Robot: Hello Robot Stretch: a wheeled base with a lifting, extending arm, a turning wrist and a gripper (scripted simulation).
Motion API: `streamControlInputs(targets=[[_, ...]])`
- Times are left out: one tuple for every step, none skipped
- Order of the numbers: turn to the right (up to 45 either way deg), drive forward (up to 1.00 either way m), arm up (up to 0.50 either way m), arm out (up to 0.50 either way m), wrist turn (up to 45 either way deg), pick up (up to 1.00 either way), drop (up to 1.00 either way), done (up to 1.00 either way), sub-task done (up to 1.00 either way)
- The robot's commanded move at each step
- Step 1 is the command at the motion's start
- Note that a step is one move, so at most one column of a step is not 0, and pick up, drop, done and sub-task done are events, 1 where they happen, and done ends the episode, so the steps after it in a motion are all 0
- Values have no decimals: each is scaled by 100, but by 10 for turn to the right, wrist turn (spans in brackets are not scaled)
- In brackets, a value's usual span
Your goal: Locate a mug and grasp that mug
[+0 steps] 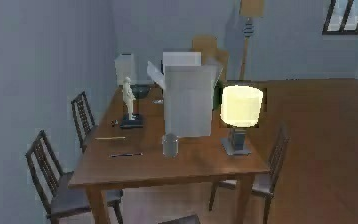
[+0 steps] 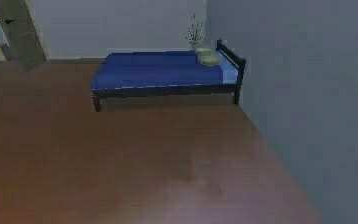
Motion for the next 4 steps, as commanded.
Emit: streamControlInputs(targets=[[450, 0, 0, 0, 0, 0, 0, 0, 0], [120, 0, 0, 0, 0, 0, 0, 0, 0], [0, 40, 0, 0, 0, 0, 0, 0, 0], [-420, 0, 0, 0, 0, 0, 0, 0, 0]])
